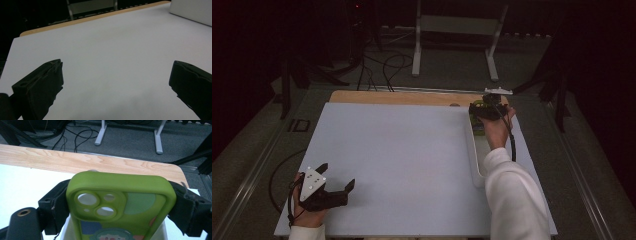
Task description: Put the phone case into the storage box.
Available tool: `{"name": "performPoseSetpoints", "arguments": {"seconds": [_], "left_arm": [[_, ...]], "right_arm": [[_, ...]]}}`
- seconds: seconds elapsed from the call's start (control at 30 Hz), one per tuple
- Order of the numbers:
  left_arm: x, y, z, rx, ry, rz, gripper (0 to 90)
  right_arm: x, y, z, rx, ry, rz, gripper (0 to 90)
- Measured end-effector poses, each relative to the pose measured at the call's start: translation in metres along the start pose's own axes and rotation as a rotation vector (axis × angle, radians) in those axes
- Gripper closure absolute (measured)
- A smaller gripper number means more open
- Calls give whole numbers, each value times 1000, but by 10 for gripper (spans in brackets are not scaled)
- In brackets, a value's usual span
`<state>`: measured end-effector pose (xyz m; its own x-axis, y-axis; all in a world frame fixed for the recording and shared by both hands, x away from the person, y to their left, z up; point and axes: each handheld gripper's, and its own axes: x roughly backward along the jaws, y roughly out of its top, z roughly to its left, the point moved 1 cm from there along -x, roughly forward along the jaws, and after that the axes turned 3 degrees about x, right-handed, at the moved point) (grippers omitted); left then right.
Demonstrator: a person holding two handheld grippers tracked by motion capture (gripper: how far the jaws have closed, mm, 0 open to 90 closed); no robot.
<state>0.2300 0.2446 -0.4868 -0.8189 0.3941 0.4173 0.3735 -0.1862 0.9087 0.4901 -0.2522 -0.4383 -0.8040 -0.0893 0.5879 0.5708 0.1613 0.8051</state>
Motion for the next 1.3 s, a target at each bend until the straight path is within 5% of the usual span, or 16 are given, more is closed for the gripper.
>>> {"name": "performPoseSetpoints", "arguments": {"seconds": [0.53,1.3], "left_arm": [[0,0,0,4,-1,-1,0],[0,1,0,4,-1,-4,0]], "right_arm": [[2,2,-3,-31,20,-25,73],[18,2,0,-11,88,-75,75]]}}
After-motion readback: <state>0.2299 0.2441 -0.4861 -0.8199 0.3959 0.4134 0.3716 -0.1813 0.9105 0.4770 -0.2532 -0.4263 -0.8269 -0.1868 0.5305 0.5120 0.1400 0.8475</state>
